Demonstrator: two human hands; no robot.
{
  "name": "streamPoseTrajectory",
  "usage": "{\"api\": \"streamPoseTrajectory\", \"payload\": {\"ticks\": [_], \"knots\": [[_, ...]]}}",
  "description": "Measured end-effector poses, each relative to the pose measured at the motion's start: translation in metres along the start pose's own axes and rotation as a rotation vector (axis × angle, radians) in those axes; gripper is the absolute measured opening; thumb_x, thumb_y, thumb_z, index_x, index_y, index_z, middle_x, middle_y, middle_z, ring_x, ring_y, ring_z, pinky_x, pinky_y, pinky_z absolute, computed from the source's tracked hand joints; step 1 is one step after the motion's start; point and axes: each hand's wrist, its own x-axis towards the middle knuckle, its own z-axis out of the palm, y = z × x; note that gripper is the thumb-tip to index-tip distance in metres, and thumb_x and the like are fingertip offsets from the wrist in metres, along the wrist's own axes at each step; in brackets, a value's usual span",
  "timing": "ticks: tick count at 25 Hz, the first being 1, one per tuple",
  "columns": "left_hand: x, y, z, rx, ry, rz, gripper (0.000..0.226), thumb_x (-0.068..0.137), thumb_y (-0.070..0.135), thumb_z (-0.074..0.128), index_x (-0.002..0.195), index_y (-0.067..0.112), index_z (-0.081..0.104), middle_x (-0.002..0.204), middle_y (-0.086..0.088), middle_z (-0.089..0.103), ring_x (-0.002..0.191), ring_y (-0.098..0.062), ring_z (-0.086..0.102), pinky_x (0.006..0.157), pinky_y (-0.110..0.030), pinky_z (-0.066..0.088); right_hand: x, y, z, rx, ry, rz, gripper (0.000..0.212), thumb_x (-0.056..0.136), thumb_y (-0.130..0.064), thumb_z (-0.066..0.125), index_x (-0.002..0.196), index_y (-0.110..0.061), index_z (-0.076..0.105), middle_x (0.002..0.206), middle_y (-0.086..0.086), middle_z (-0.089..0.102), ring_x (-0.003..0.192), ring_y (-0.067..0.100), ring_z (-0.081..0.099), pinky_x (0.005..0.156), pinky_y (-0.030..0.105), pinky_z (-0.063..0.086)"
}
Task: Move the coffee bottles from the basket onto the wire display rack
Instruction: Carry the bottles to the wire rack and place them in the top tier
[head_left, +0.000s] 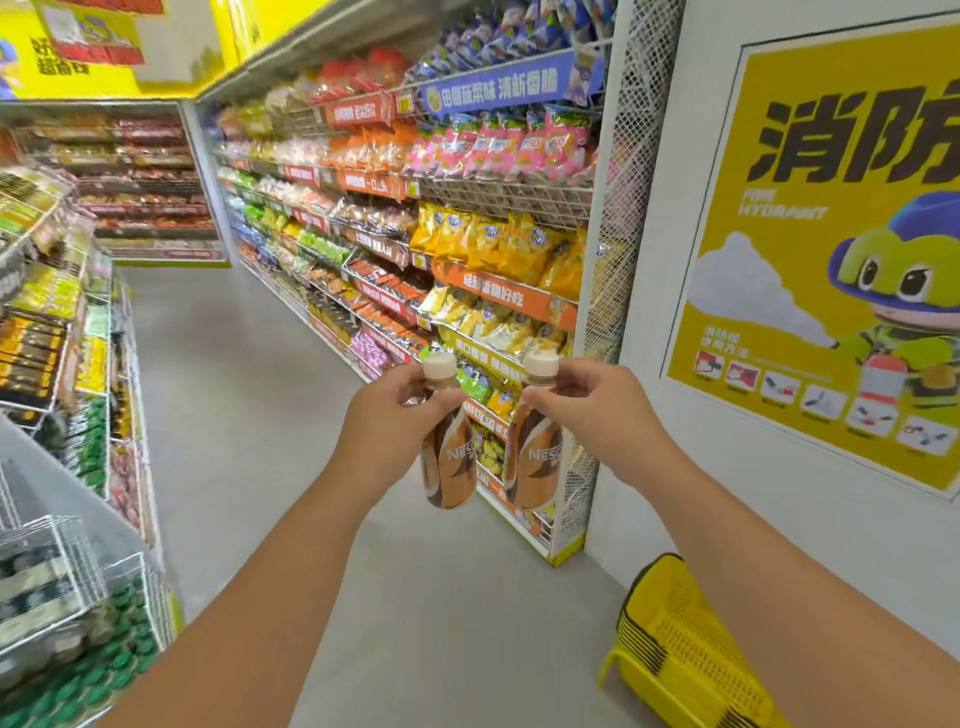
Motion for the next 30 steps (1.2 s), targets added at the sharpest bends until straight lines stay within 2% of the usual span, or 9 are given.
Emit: {"api": "streamPoseTrajectory", "payload": {"ticks": [5,9,12,14,17,20,23,26,30], "knots": [[-0.011,0.014,-0.022,0.006,0.127,-0.058,0.019,0.083,0.034,0.081,0.094,0.046,0.072,0.098,0.016,0.077,0.092,-0.007,0.073,0.089,-0.041,0.061,0.016,-0.017,0.014,0.041,-0.138,-0.054,0.015,0.087,-0.026,0.082,0.101,-0.029,0.08,0.083,-0.014,0.078,0.072,-0.005,0.07,0.059,0.007,0.047],[-0.02,0.014,-0.064,0.041,0.247,-0.086,0.019,0.082,0.035,0.081,0.097,0.041,0.073,0.093,0.017,0.078,0.085,-0.005,0.073,0.086,-0.038,0.061,0.026,-0.041,0.051,0.098,-0.241,-0.099,0.016,0.087,-0.024,0.082,0.103,-0.026,0.081,0.083,-0.012,0.079,0.07,-0.004,0.069,0.062,0.008,0.048],[-0.033,0.009,-0.106,0.077,0.315,-0.104,0.038,0.075,0.046,0.08,0.111,0.034,0.075,0.097,0.014,0.078,0.09,-0.01,0.073,0.086,-0.043,0.061,0.026,-0.064,0.086,0.123,-0.319,-0.153,0.016,0.088,-0.022,0.081,0.103,-0.023,0.081,0.081,-0.01,0.077,0.064,-0.006,0.066,0.061,0.009,0.046],[-0.044,0.004,-0.136,0.09,0.355,-0.121,0.042,0.072,0.05,0.079,0.112,0.035,0.075,0.098,0.013,0.078,0.092,-0.012,0.073,0.088,-0.047,0.06,0.024,-0.079,0.115,0.152,-0.364,-0.172,0.017,0.087,-0.021,0.082,0.104,-0.021,0.081,0.085,-0.007,0.079,0.072,0.0,0.071,0.067,0.015,0.051],[-0.064,-0.004,-0.19,0.1,0.428,-0.127,0.033,0.075,0.044,0.081,0.107,0.035,0.076,0.097,0.012,0.078,0.093,-0.013,0.074,0.09,-0.049,0.06,0.017,-0.102,0.171,0.166,-0.43,-0.189,0.023,0.085,-0.025,0.083,0.108,-0.024,0.08,0.089,-0.008,0.08,0.088,0.013,0.076,0.083,0.032,0.059],[-0.087,-0.01,-0.255,0.13,0.484,-0.138,0.028,0.081,0.038,0.081,0.108,0.035,0.075,0.097,0.014,0.078,0.091,-0.01,0.074,0.091,-0.047,0.06,0.003,-0.133,0.235,0.169,-0.507,-0.235,0.021,0.086,-0.026,0.082,0.107,-0.026,0.08,0.086,-0.011,0.08,0.082,0.006,0.075,0.077,0.024,0.055],[-0.11,-0.018,-0.33,0.158,0.528,-0.141,0.029,0.079,0.042,0.081,0.107,0.037,0.076,0.098,0.016,0.078,0.092,-0.008,0.074,0.091,-0.046,0.059,-0.017,-0.172,0.302,0.196,-0.552,-0.252,0.014,0.087,-0.024,0.081,0.095,-0.035,0.078,0.084,-0.013,0.079,0.077,0.0,0.073,0.07,0.015,0.053],[-0.136,-0.026,-0.411,0.172,0.579,-0.145,0.021,0.083,0.037,0.081,0.103,0.037,0.076,0.096,0.018,0.077,0.091,-0.004,0.073,0.091,-0.042,0.059,-0.037,-0.214,0.378,0.218,-0.574,-0.285,0.016,0.087,-0.02,0.08,0.088,-0.036,0.077,0.083,-0.009,0.079,0.076,0.002,0.073,0.072,0.022,0.056],[-0.167,-0.041,-0.506,0.209,0.62,-0.164,0.027,0.083,0.038,0.082,0.108,0.033,0.076,0.099,0.017,0.077,0.093,-0.004,0.073,0.09,-0.041,0.059,-0.064,-0.264,0.468,0.275,-0.598,-0.292,0.016,0.087,-0.018,0.081,0.085,-0.034,0.078,0.081,-0.009,0.079,0.073,0.002,0.072,0.073,0.026,0.057]]}}
